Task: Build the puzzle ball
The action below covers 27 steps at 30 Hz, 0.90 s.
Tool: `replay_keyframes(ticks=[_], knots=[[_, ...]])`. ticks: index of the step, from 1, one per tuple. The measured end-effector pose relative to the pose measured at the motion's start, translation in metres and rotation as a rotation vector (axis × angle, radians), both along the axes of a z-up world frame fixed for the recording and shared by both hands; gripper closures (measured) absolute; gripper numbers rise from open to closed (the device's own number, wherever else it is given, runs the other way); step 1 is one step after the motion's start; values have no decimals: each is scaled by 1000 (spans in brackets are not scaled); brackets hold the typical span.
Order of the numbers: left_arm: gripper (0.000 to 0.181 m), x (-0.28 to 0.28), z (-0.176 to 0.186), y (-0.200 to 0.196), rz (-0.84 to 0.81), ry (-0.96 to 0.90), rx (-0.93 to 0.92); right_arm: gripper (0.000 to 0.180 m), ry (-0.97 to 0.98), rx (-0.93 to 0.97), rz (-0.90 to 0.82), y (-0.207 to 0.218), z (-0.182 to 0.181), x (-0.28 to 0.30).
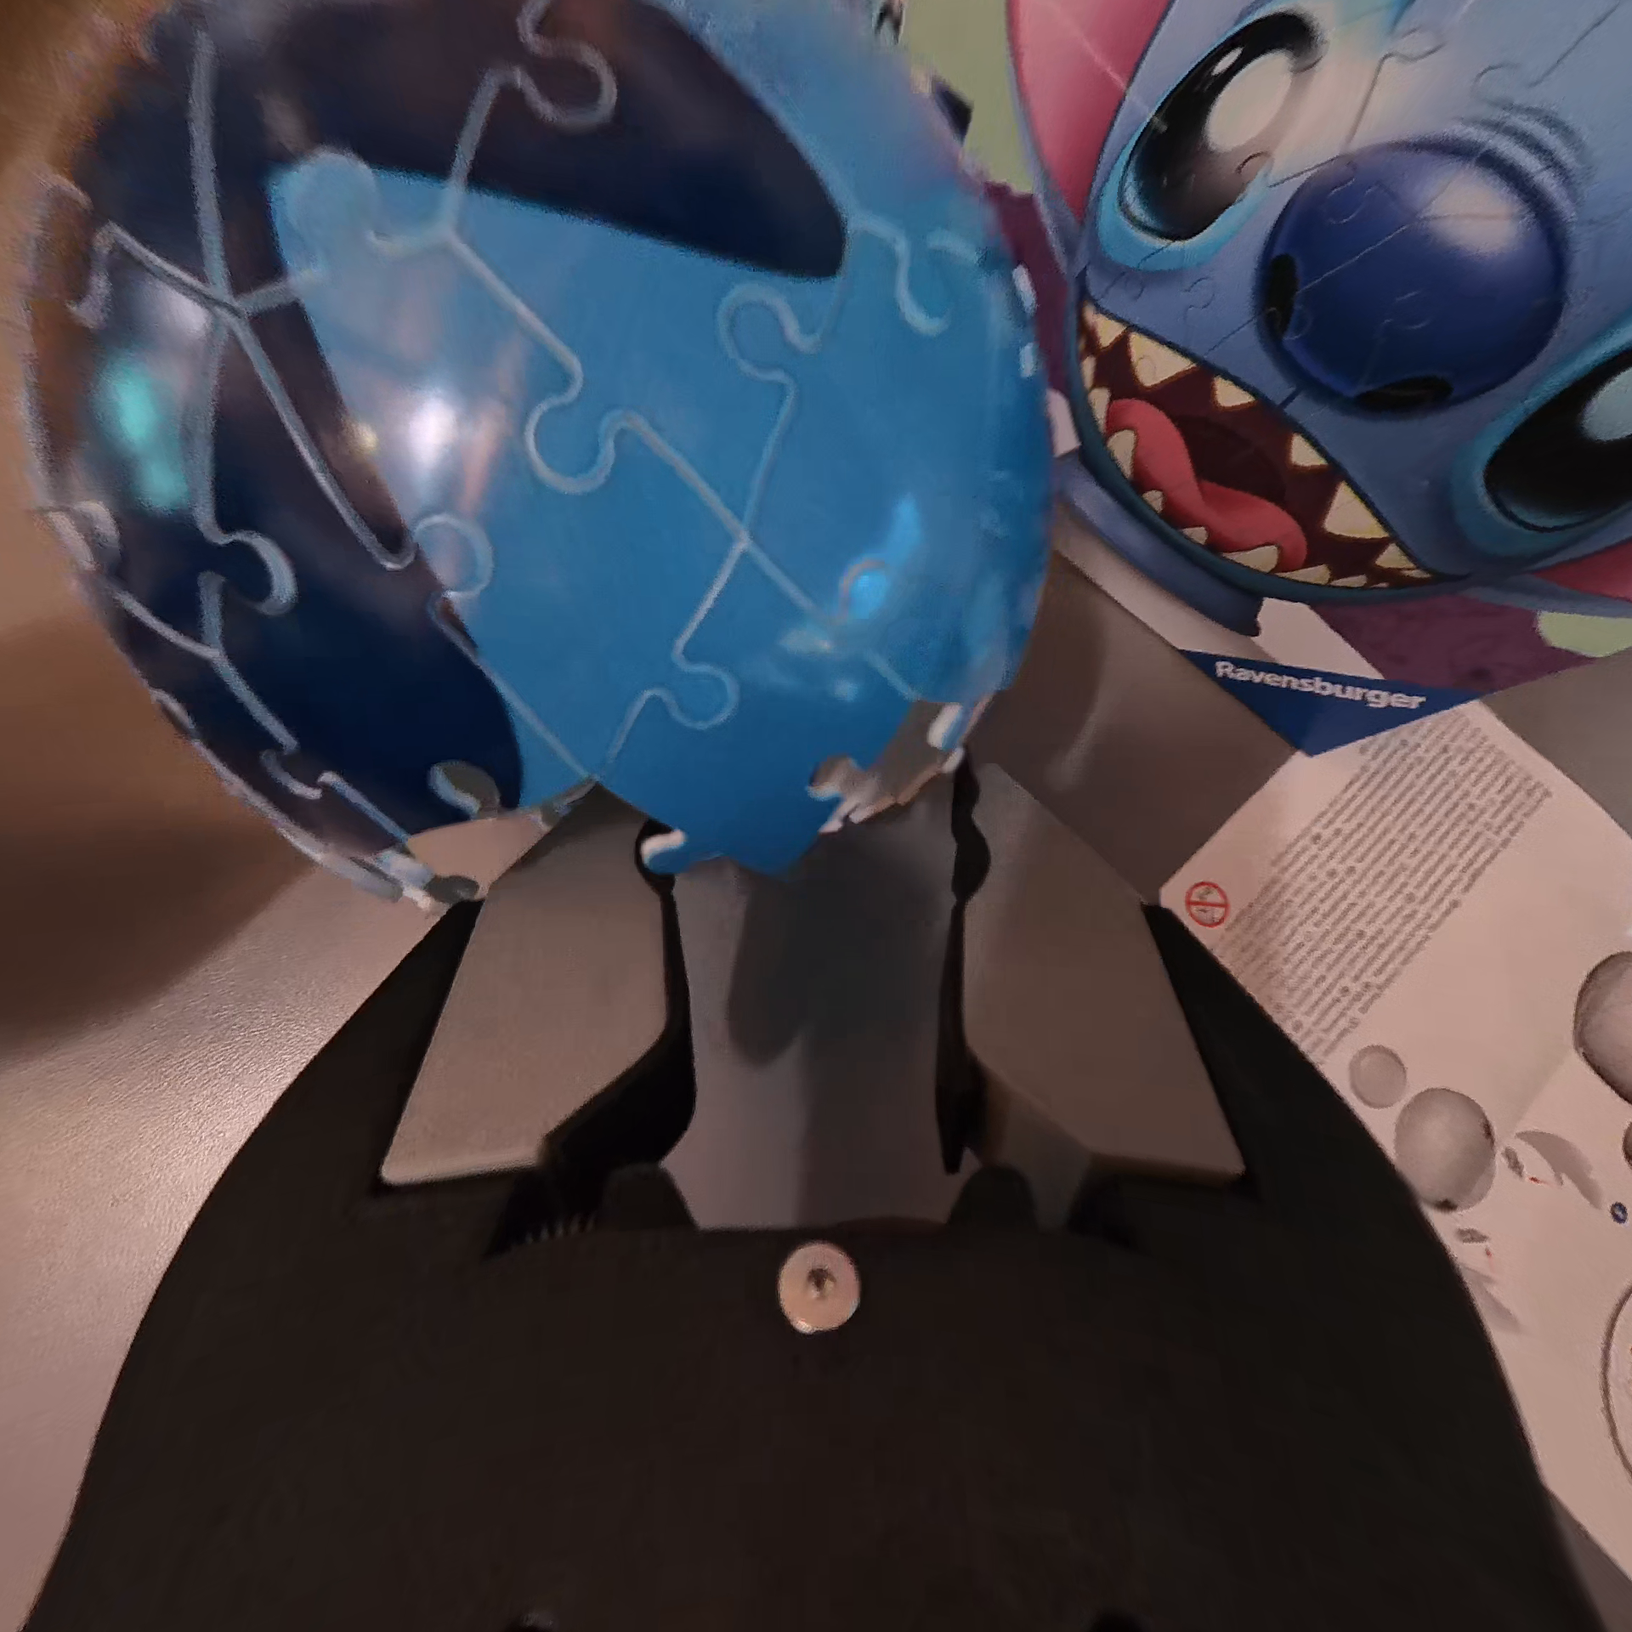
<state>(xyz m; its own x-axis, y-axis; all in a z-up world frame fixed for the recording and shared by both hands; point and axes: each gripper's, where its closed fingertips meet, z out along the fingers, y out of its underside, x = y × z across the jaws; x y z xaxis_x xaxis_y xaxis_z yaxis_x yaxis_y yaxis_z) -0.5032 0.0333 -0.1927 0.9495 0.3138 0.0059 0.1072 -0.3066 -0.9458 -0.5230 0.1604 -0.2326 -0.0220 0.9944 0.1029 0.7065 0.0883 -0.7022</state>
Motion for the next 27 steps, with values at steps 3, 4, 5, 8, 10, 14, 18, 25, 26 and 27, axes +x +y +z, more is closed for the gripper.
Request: replay_keyframes(ticks=[3, 4, 5, 8, 10, 14, 18, 25, 26, 27], knots=[[177, 1, 1, 0, -1, -1, 4, 113, 51, -20, 18, 7, 12, 6], [177, 0, 1, 0, -1, -1, 4, 115, 72, -35, 22, 11, 16, 9], [176, 0, 1, 0, -1, 0, 5, 120, 98, -47, 22, 15, 21, 12], [175, 1, 0, 0, -5, 0, 1, 121, 185, -100, 28, 27, 35, 17], [174, 0, 0, 0, -4, -1, 2, 125, 224, -152, 127, 16, 39, 24], [170, 0, -1, 0, -4, -15, -2, 125, 223, -180, 259, 3, 31, 40], [163, -2, -6, 2, -11, -53, -21, 125, 239, -281, 382, -16, 34, 46], [165, -6, -4, 1, 3, -72, -3, 107, 256, -88, 789, -55, 23, 72], [165, -6, -4, 1, 3, -69, -4, 103, 248, -63, 823, -55, 19, 73], [165, -6, -4, 1, 4, -69, -5, 101, 245, -41, 841, -56, 16, 72]])
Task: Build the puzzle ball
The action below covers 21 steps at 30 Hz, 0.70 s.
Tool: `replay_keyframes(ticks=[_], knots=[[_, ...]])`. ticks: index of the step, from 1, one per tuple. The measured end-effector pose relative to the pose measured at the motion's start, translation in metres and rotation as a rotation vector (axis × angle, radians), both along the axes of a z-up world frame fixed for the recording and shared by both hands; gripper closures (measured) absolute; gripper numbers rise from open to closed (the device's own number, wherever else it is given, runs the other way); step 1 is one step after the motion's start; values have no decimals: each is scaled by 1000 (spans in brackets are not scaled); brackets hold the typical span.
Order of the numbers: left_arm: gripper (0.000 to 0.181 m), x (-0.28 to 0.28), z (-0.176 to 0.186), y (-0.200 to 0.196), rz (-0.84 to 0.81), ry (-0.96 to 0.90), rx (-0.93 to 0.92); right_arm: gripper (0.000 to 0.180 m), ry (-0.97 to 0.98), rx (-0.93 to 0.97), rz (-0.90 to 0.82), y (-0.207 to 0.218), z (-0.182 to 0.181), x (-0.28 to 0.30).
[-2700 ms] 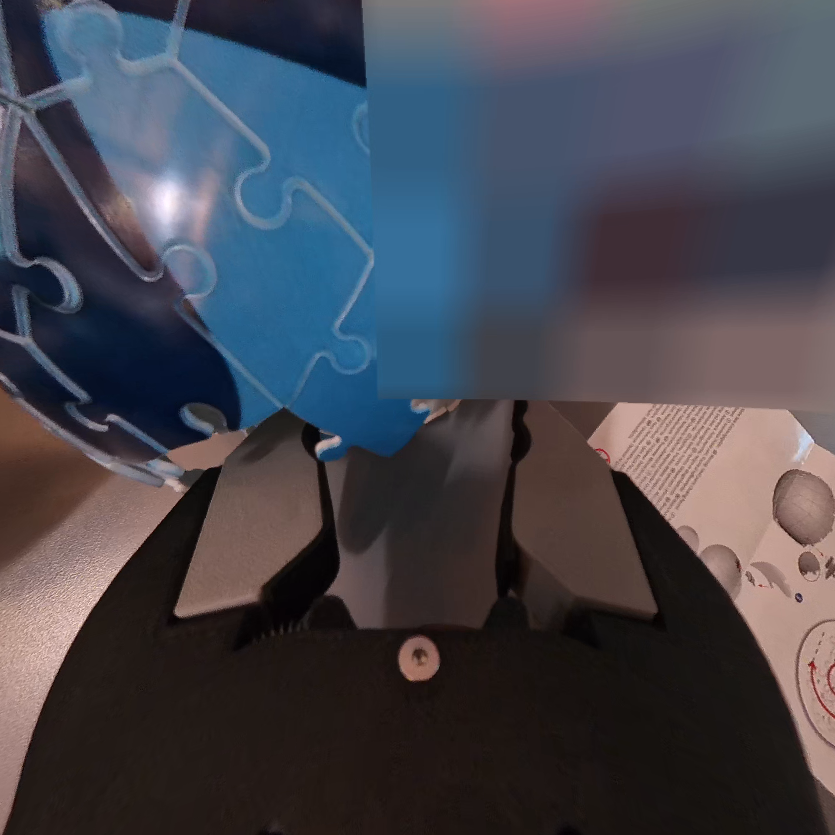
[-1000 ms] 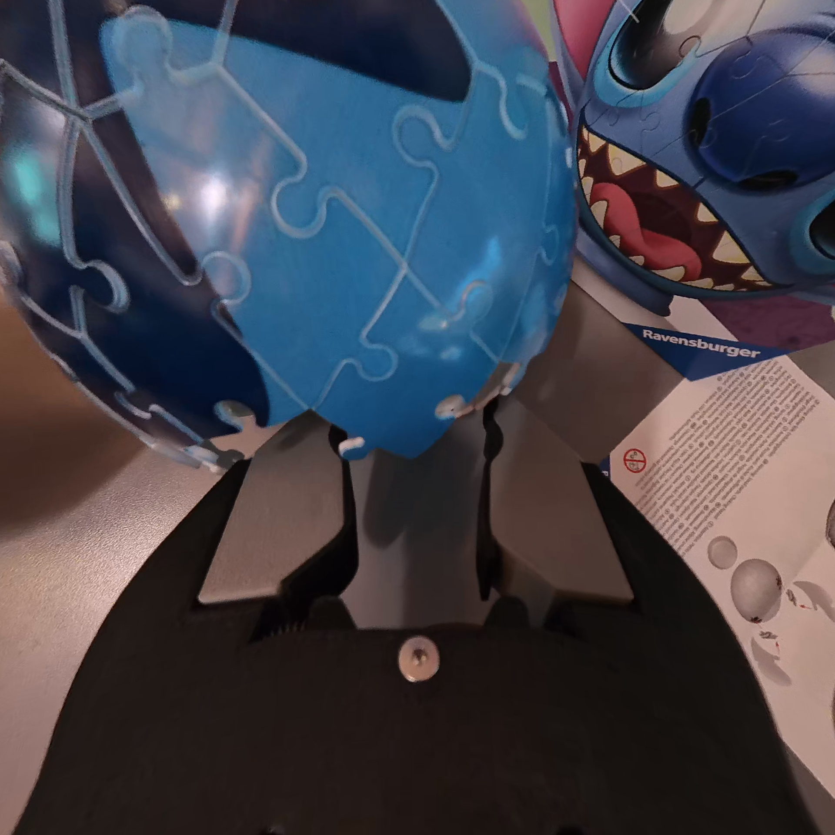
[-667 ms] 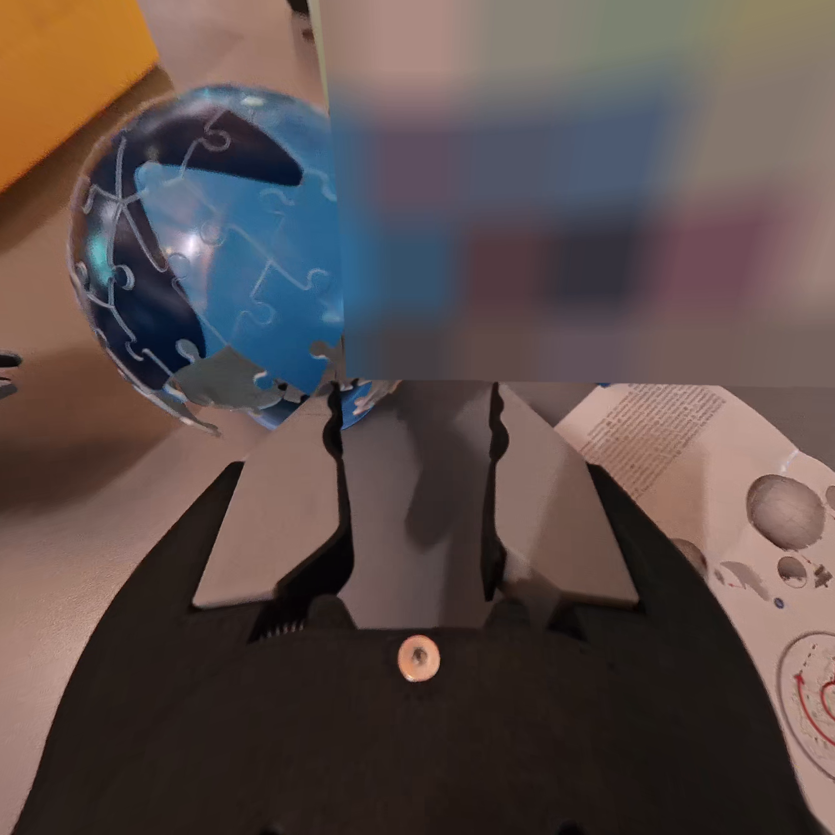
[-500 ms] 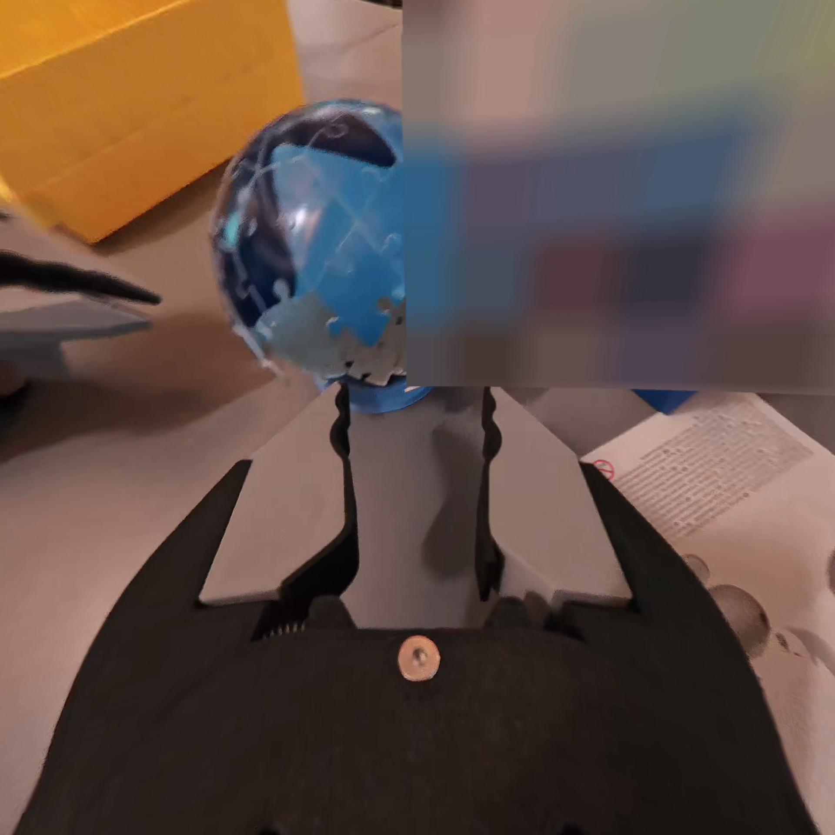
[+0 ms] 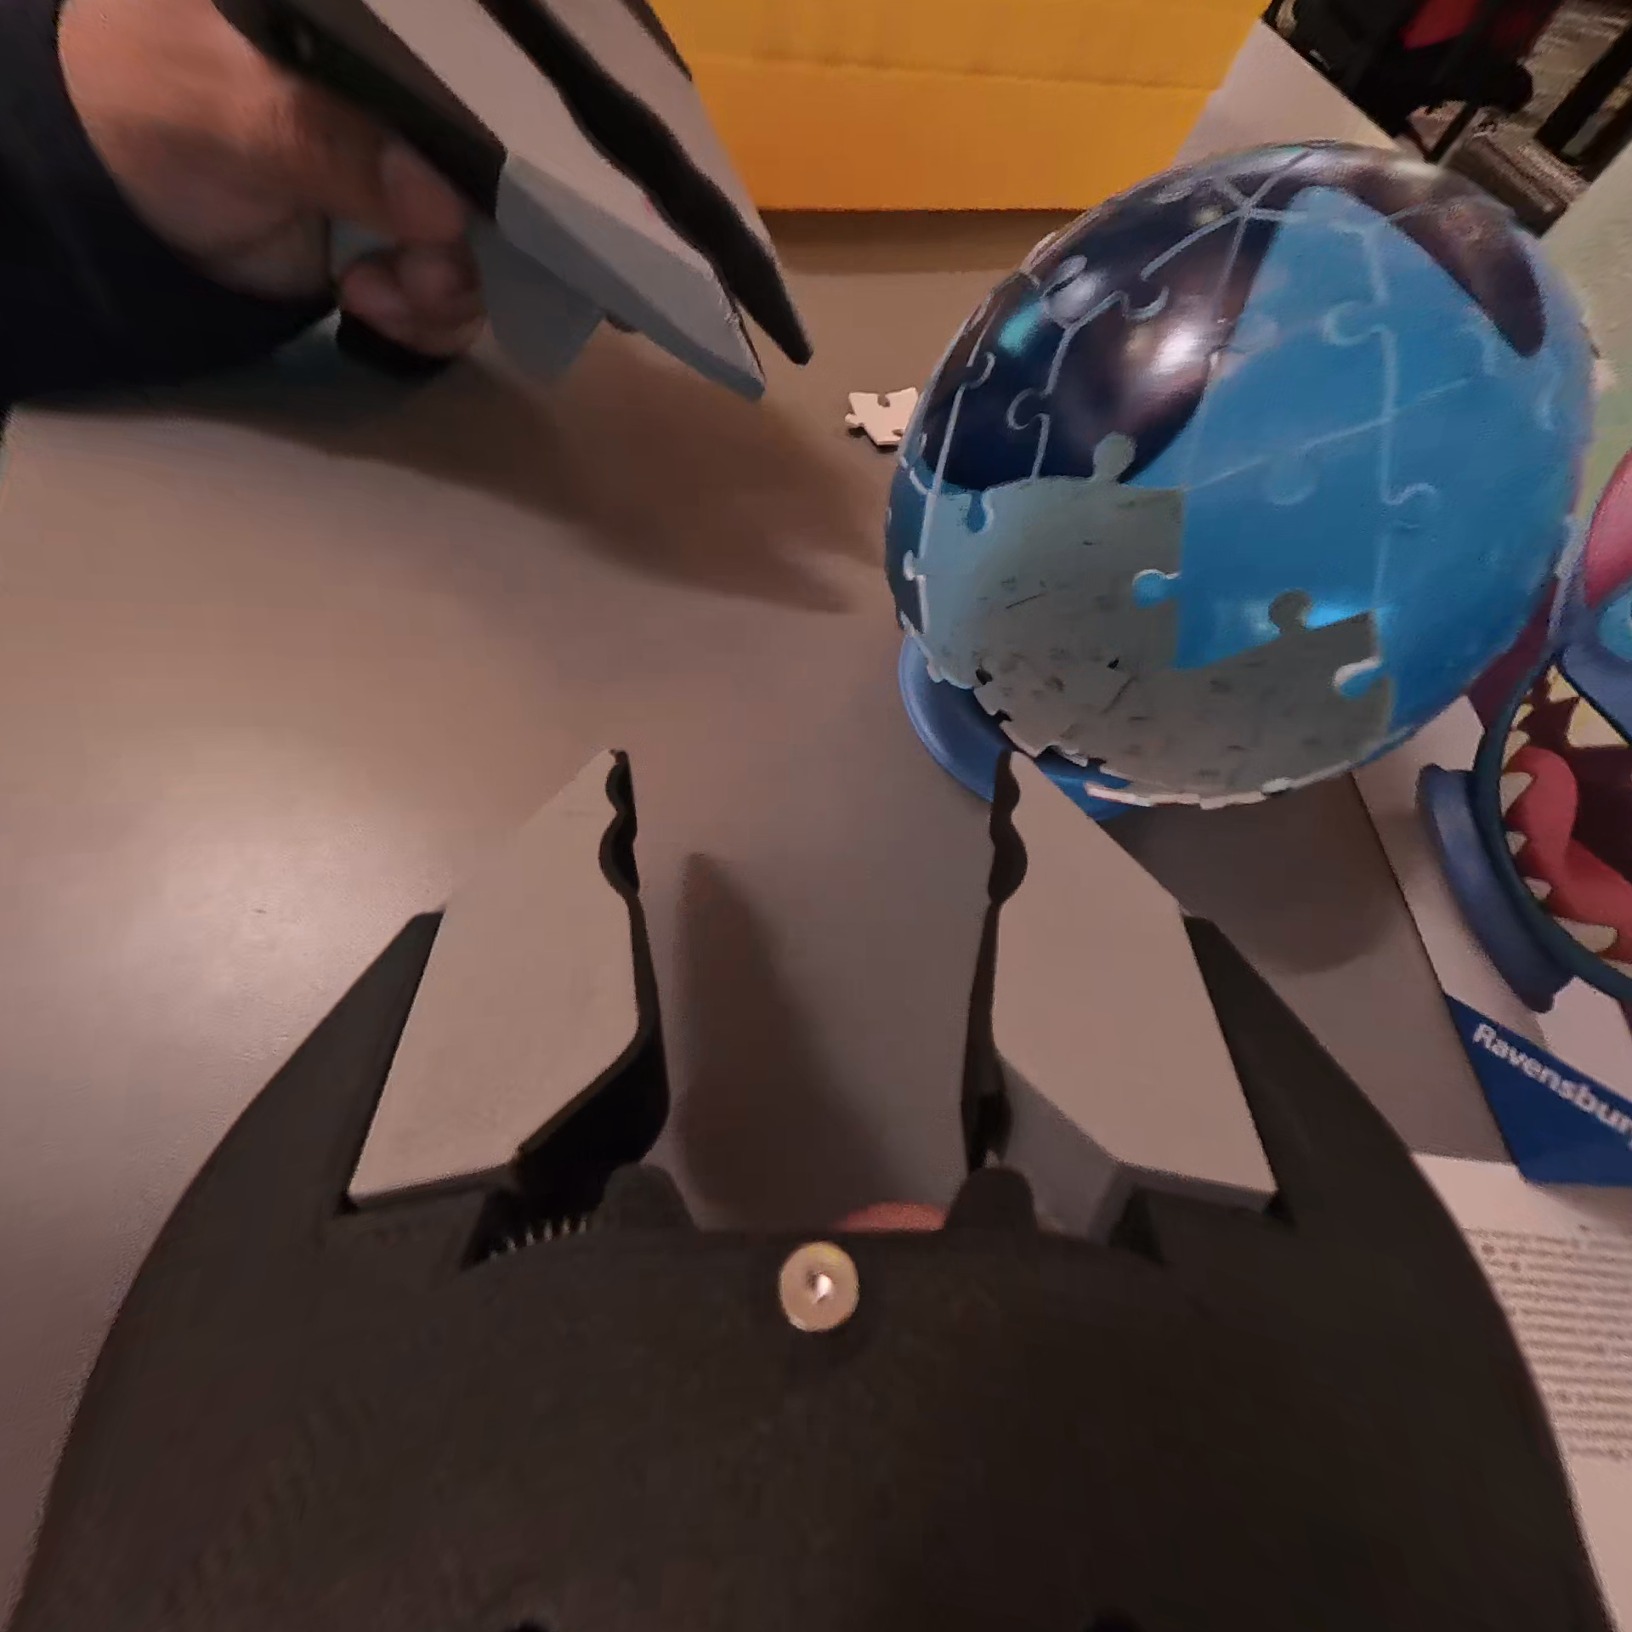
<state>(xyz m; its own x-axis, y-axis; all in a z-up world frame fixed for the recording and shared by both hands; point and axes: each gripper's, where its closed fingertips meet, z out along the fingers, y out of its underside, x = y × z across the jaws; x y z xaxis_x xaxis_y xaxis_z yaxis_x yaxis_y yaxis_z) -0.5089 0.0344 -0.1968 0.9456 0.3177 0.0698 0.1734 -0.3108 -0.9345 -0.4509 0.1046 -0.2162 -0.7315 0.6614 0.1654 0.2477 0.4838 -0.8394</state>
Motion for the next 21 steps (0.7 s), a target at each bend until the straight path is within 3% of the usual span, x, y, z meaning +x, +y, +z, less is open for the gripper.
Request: replay_keyframes(ticks=[5, 10, 21], knots=[[165, -1, 0, 0, 3, -15, 3, 96, -15, 94, 83, -9, -17, -7], [166, -2, -1, -1, 5, -23, 5, 100, -9, 115, 21, -5, -19, -34], [166, -1, -3, 1, -5, -30, -7, 61, -125, 132, 105, -18, -34, -40]])
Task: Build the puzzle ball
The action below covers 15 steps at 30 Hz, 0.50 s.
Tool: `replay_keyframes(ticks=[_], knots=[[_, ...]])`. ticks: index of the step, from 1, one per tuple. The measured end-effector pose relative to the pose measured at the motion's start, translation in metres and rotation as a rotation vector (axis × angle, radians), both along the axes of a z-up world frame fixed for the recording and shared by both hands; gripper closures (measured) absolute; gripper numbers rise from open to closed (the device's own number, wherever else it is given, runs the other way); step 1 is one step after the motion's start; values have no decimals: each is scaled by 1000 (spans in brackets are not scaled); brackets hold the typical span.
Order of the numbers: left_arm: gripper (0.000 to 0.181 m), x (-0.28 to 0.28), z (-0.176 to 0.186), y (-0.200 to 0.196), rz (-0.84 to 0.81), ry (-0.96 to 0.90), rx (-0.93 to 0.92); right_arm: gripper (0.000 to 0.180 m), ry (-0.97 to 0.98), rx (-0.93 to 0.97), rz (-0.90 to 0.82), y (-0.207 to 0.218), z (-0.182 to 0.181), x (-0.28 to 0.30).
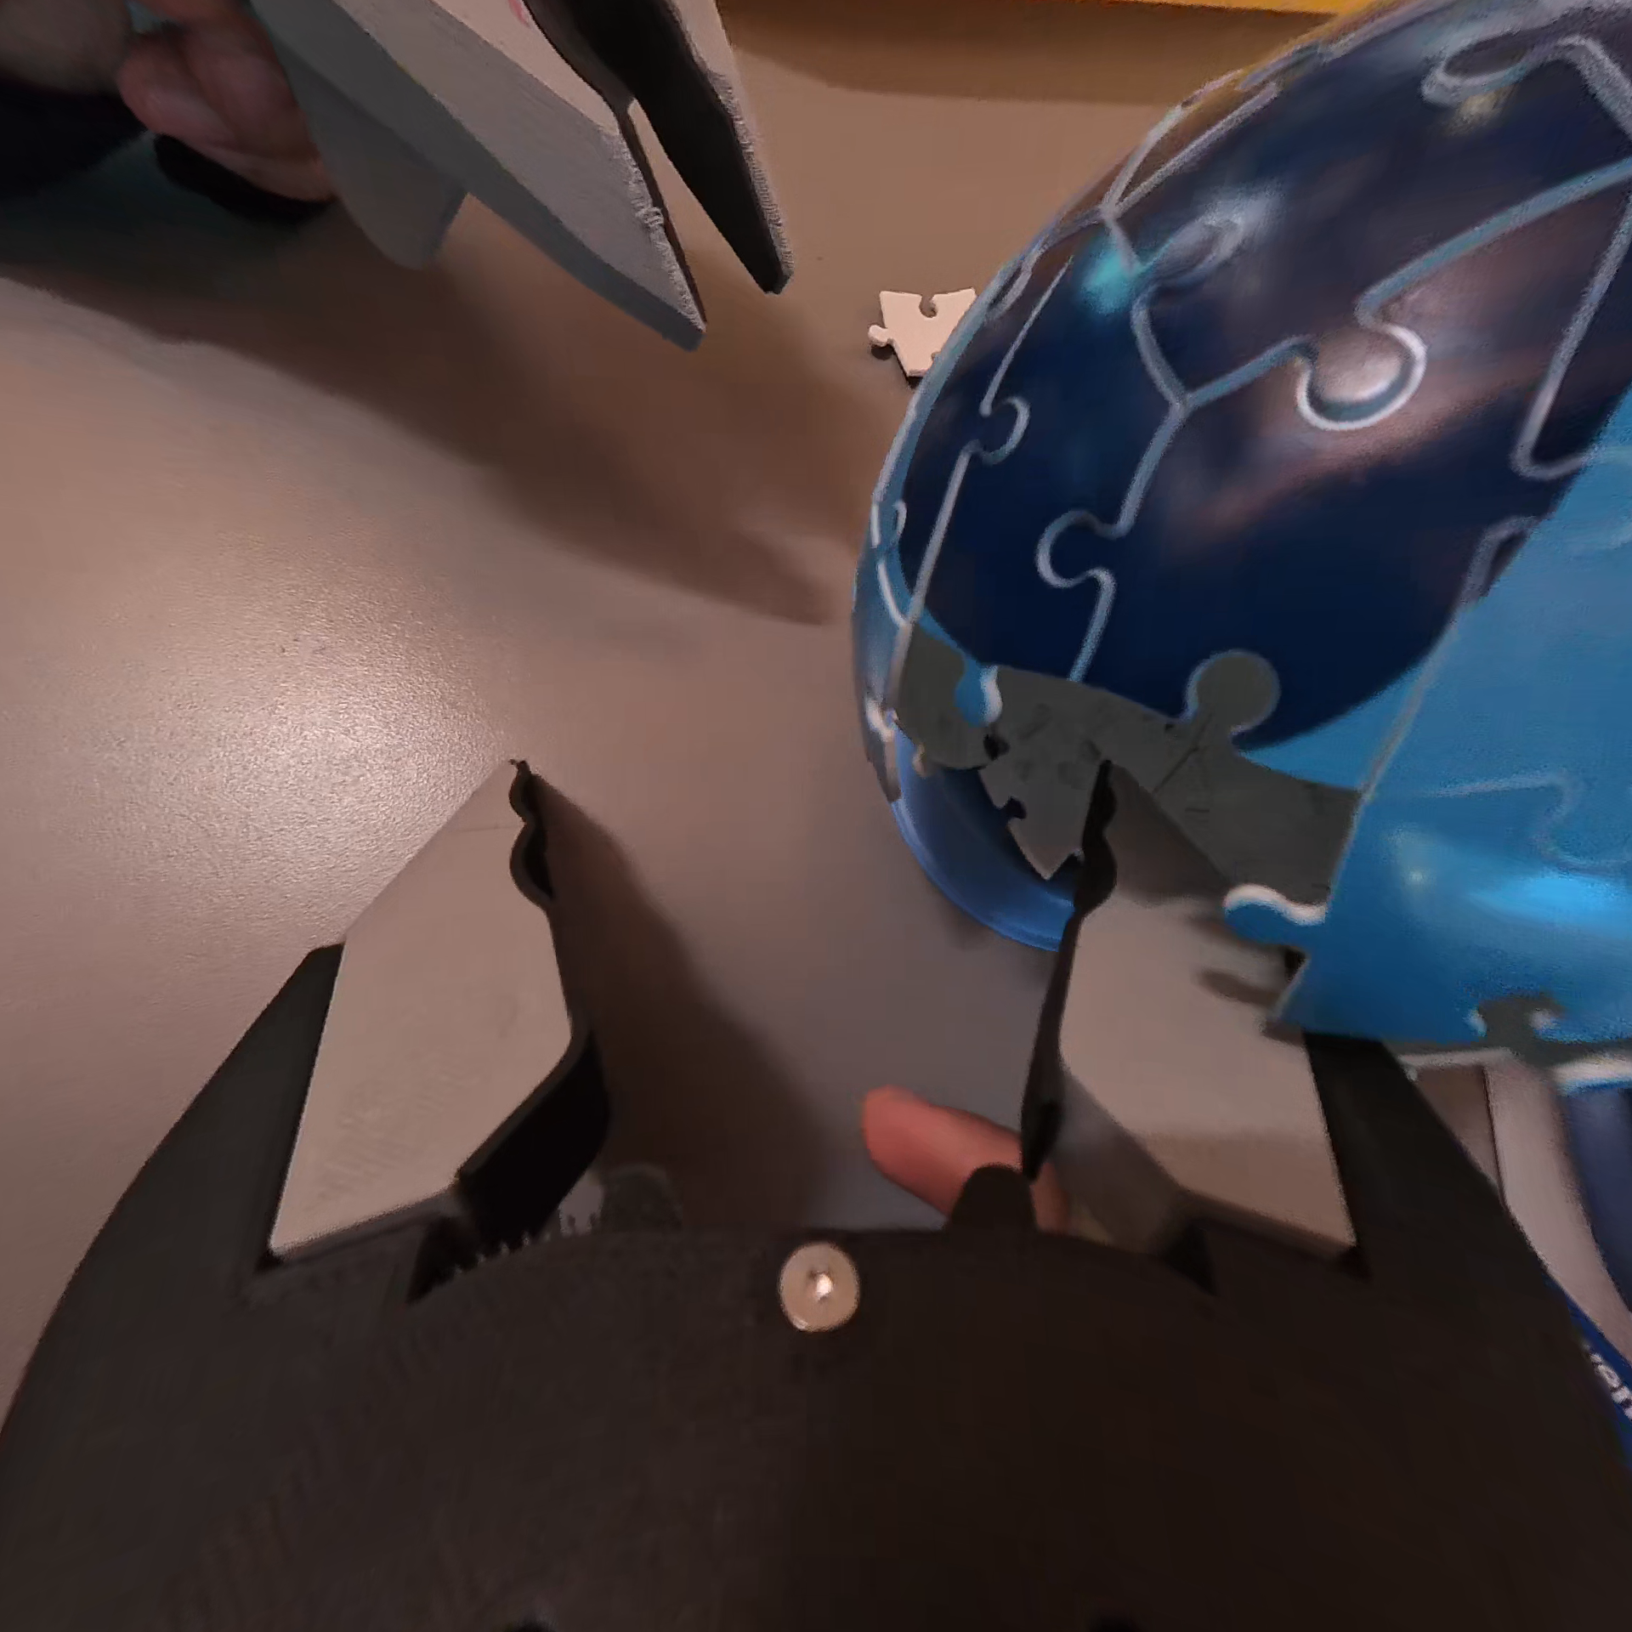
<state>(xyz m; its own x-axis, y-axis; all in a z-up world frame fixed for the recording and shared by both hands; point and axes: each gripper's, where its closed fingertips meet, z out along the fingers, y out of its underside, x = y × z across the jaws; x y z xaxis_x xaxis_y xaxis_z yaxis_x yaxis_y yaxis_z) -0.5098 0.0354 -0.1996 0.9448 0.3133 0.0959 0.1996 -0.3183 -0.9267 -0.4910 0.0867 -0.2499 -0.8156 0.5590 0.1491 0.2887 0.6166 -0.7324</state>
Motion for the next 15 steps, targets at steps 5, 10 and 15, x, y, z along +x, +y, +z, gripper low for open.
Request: replay_keyframes(ticks=[5, 10, 15], knots=[[166, 1, -1, 1, -5, 2, -5, 53, -26, -1, 8, -2, -2, -1], [166, 1, 0, 0, -5, 1, -4, 47, -85, -7, 23, -4, -7, 3], [166, 0, 0, 0, -4, -2, -1, 42, -98, 10, 31, -6, -8, 7]])
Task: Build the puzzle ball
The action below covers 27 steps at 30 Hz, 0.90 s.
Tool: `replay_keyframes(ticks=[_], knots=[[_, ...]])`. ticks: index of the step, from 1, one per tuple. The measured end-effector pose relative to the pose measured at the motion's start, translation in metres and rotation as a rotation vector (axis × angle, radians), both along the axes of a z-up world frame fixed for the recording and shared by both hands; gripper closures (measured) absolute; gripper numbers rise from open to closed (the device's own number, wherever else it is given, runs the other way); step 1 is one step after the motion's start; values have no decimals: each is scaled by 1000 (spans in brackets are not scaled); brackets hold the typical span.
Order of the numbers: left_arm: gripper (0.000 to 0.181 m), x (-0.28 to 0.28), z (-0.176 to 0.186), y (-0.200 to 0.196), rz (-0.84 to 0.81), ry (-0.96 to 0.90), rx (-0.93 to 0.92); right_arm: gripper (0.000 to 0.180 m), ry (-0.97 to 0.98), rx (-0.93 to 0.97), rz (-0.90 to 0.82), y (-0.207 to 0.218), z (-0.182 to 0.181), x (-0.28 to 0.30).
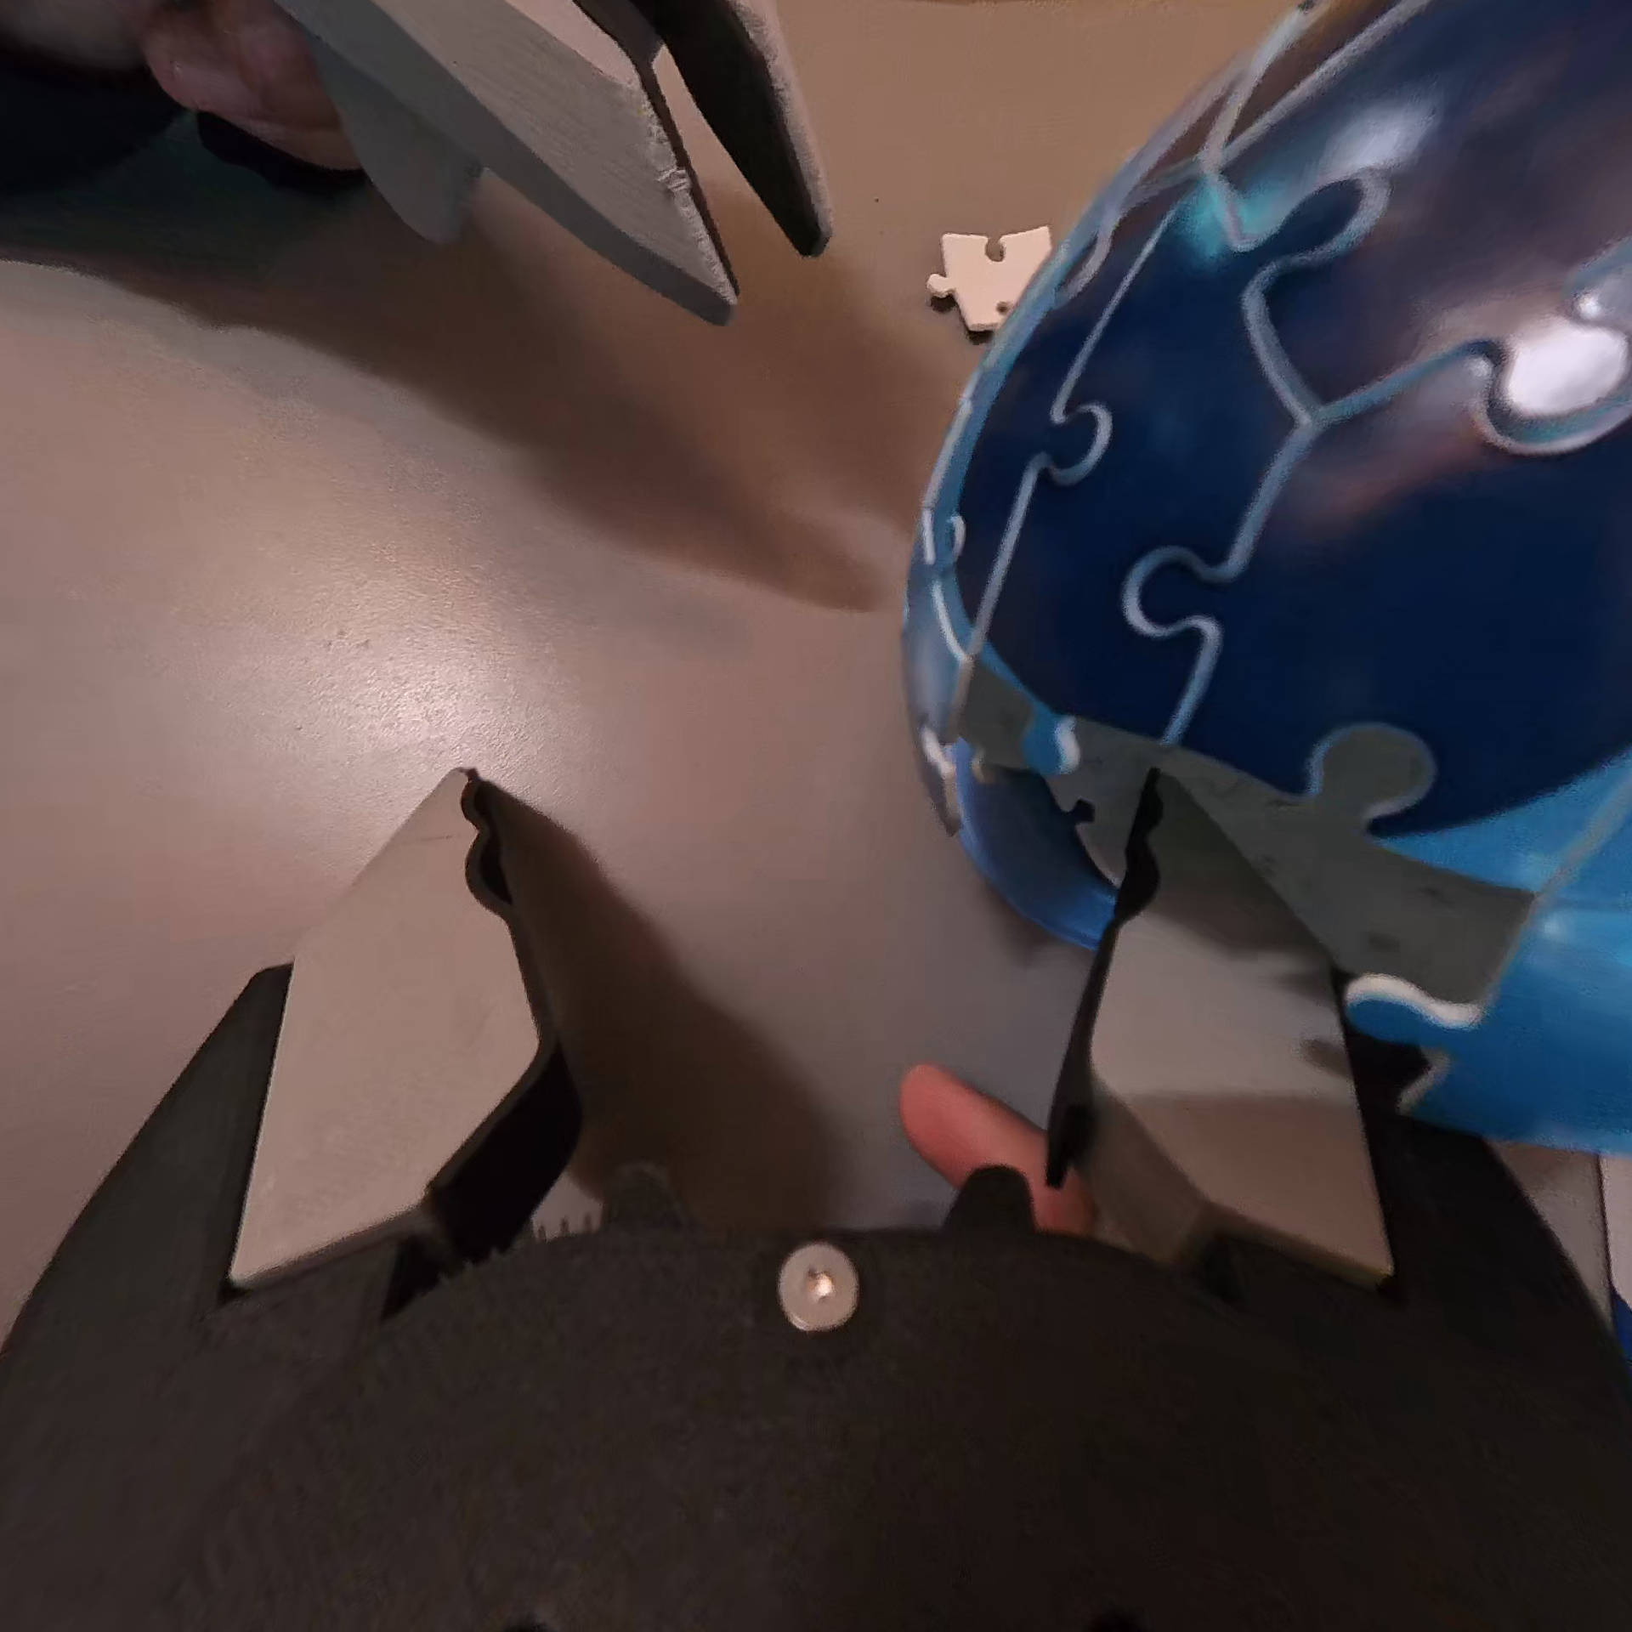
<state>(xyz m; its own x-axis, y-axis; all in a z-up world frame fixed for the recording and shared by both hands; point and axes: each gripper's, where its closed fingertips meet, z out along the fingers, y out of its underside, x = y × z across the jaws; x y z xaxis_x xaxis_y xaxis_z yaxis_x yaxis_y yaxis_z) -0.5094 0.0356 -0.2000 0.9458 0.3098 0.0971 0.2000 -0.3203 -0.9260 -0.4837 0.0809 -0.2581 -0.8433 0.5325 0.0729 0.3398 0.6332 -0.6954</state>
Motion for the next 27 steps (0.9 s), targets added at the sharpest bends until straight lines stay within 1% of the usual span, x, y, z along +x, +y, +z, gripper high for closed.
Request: replay_keyframes(ticks=[9, 20, 22, 27], knots=[[167, -2, 0, 0, 4, -12, 5, 50, 5, 43, 32, 0, 2, 13], [167, -1, 0, 0, 4, -17, 7, 46, -17, 58, -2, -1, 0, 11], [167, -1, 0, -1, 3, -17, 8, 41, -29, 66, -29, 0, -1, 8], [167, -2, 0, 0, 3, -18, 10, 45, 12, 80, -11, -5, 3, 9]])
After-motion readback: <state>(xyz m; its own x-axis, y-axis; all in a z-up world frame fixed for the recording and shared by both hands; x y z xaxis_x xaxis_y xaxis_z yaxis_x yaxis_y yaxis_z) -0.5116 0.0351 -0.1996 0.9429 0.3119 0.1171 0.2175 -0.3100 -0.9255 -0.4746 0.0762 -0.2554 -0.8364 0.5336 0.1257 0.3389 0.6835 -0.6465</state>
